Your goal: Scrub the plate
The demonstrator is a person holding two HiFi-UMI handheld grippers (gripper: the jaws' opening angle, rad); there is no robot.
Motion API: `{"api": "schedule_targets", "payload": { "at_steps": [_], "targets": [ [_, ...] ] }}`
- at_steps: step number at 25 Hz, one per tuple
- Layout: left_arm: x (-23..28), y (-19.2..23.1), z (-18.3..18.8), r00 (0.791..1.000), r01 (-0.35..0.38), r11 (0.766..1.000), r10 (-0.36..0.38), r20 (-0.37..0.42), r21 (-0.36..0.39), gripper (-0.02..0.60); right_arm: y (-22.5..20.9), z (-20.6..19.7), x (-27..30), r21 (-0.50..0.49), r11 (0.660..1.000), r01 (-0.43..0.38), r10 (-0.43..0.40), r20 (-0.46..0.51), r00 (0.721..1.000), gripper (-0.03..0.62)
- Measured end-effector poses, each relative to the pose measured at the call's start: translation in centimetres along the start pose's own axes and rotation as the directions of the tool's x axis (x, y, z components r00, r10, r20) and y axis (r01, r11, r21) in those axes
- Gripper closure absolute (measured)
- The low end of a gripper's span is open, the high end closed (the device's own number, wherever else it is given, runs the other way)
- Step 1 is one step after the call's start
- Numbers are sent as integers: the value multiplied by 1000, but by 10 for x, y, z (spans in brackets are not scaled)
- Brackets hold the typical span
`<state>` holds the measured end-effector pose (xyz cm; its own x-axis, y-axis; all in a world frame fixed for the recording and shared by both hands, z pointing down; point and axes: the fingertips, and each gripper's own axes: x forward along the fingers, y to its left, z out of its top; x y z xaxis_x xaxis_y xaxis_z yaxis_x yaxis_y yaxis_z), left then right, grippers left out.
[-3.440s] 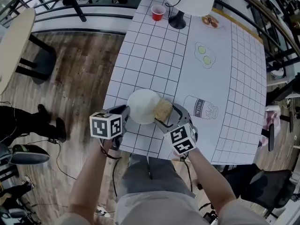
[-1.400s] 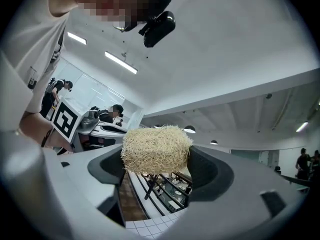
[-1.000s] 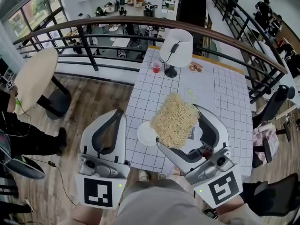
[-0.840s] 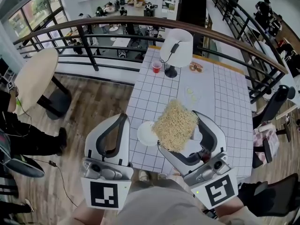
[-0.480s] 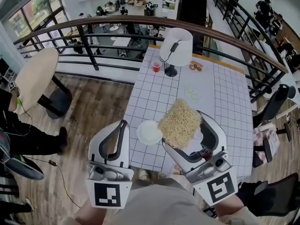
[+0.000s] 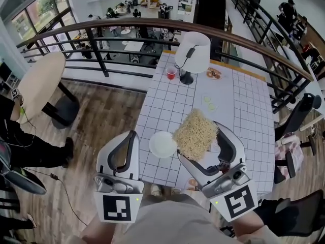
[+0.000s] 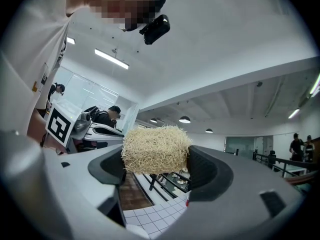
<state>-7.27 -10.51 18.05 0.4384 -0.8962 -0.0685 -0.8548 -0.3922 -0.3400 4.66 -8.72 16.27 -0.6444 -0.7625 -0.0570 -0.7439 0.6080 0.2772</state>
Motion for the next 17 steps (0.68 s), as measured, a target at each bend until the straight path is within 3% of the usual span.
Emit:
{"api": "schedule_targets", "payload": {
  "at_steps": [8,17],
  "targets": [
    [5,1,-4,999,-8,1000,8,-35,-1,566,-2,-5,3,11,1000,-14,15,-16,1000,223],
    [7,3,-2,1000,-23,1000,23,-21,-11,566,-2,-6,4,-4,1000,-23,23,-12,1000,223]
  ]
}}
